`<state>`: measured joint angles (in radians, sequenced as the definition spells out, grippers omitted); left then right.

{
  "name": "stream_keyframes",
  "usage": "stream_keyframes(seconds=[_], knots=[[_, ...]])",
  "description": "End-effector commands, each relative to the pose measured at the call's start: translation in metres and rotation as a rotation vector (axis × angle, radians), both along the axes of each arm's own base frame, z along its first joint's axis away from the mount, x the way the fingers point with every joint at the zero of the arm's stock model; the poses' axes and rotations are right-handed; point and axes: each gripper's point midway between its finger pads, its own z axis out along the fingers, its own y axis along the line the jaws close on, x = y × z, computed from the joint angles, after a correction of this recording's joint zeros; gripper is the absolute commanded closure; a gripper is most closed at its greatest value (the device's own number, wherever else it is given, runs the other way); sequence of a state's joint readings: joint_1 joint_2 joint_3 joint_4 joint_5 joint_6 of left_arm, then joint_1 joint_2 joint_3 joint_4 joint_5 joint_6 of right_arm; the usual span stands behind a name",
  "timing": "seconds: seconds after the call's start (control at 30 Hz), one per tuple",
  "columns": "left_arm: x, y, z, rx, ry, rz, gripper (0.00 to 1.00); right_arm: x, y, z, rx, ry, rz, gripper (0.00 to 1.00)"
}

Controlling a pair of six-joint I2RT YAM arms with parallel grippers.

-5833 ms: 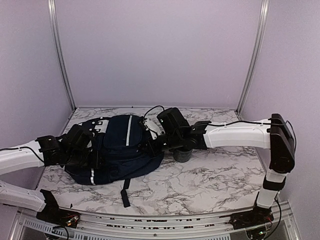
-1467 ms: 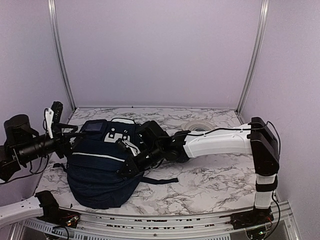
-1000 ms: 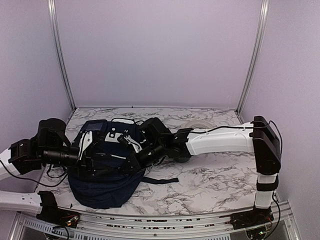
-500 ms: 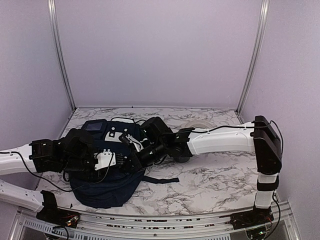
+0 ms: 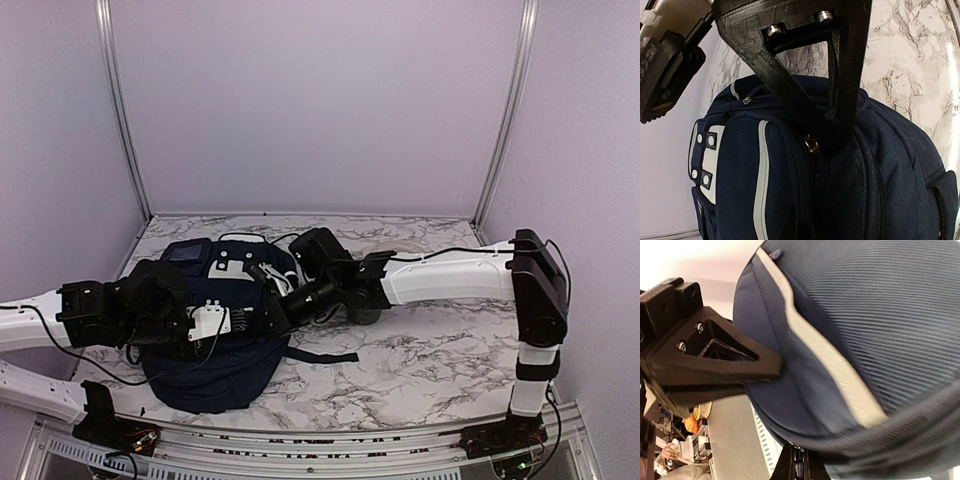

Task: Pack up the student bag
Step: Hold the upper front pocket of the student bag, then zip the upper front pocket of the student bag.

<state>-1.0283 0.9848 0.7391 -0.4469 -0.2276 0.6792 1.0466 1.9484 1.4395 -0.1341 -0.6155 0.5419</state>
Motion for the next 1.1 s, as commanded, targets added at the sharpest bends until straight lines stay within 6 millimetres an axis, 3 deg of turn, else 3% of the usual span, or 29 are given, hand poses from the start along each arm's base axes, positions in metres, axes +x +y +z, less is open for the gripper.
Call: stream_keyframes(seconds=[0.0,0.23,0.4,0.57,0.8,0.87,0.9,1.0,1.07], knots=[[-0.009,0.017,0.01,-0.027,0.009,0.015,1.0,0.053,-0.034,0.027,-0.012,-0.131,-0.12,1.0],[-0.041,0.021,0.004,-0.042,0.109,-0.101,1.0,0.135,-0.091,0.01,-0.17,-0.244,-0.29,1.0],[-0.072,0.011,0.026,-0.178,0.152,-0.253,1.0,0.181,-0.095,0.002,-0.23,-0.309,-0.345,1.0],[-0.086,0.017,0.031,-0.226,0.176,-0.275,1.0,0.223,-0.112,0.003,-0.248,-0.357,-0.451,1.0],[-0.095,0.009,0.038,-0.248,0.207,-0.339,1.0,0.235,-0.093,0.0,-0.251,-0.379,-0.377,1.0],[-0.094,0.009,0.042,-0.249,0.197,-0.34,1.0,0.23,-0.094,-0.007,-0.283,-0.387,-0.321,1.0],[-0.093,0.009,0.041,-0.243,0.193,-0.34,1.0,0.227,-0.091,0.001,-0.272,-0.413,-0.277,1.0],[-0.089,0.012,0.035,-0.218,0.175,-0.327,1.0,0.194,-0.087,0.002,-0.268,-0.476,-0.084,1.0],[-0.086,0.014,0.031,-0.198,0.162,-0.317,1.0,0.161,-0.087,-0.01,-0.294,-0.538,0.063,1.0]])
